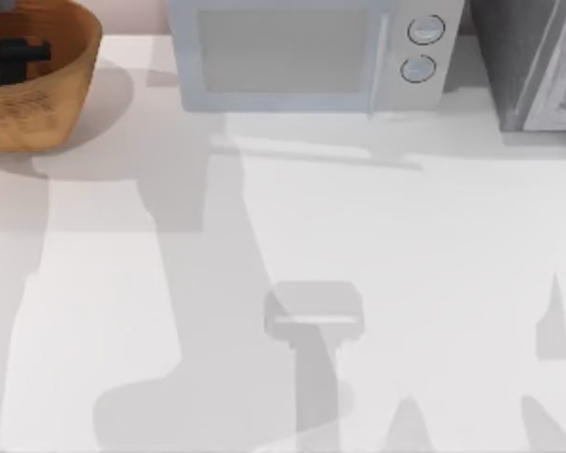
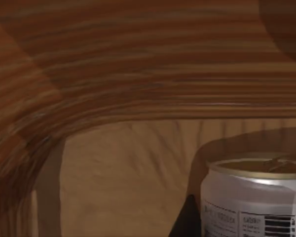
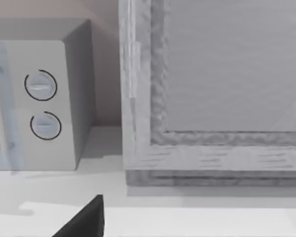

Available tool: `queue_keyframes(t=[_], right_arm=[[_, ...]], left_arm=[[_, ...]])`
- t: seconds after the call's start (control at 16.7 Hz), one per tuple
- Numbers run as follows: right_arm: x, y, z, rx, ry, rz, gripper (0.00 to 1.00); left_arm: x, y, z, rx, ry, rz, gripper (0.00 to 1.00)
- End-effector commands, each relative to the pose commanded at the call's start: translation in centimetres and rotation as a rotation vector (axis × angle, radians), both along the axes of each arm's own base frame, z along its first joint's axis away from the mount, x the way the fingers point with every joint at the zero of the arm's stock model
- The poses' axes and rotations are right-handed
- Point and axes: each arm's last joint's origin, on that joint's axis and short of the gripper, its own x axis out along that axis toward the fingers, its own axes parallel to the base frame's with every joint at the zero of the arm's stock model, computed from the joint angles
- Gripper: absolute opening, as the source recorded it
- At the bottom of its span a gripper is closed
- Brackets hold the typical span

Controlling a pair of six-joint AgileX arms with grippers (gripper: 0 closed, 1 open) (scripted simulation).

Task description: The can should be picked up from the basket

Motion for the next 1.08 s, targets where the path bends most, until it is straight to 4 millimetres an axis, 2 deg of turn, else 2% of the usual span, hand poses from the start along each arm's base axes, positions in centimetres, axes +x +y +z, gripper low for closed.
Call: queue_keyframes(t=[0.24, 0.3, 0.42, 0.54, 0.66, 0.84, 0.96, 1.08], right_arm=[[0.0, 0.0, 0.0, 0.0, 0.0, 0.0, 1.0], [0.0, 0.0, 0.0, 0.0, 0.0, 0.0, 1.0], [0.0, 0.0, 0.0, 0.0, 0.0, 0.0, 1.0], [0.0, 0.0, 0.0, 0.0, 0.0, 0.0, 1.0], [0.0, 0.0, 0.0, 0.0, 0.0, 0.0, 1.0], [0.0, 0.0, 0.0, 0.0, 0.0, 0.0, 1.0], [0.0, 0.0, 0.0, 0.0, 0.0, 0.0, 1.0], [0.0, 0.0, 0.0, 0.0, 0.0, 0.0, 1.0]], left_arm=[[0.0, 0.0, 0.0, 0.0, 0.0, 0.0, 0.0], [-0.1, 0.2, 1.9, 0.008, -0.04, 0.002, 0.0], [0.0, 0.2, 2.3, 0.011, -0.055, 0.002, 0.0], [-0.1, 0.2, 4.5, 0.024, -0.123, 0.001, 0.0], [-0.4, 0.0, 8.1, 0.043, -0.234, 0.001, 0.0], [-2.3, -0.6, 15.2, 0.075, -0.452, 0.002, 0.0], [-4.8, -1.2, 20.7, 0.095, -0.614, 0.006, 0.0], [-8.0, -1.9, 25.2, 0.107, -0.744, 0.012, 0.0]])
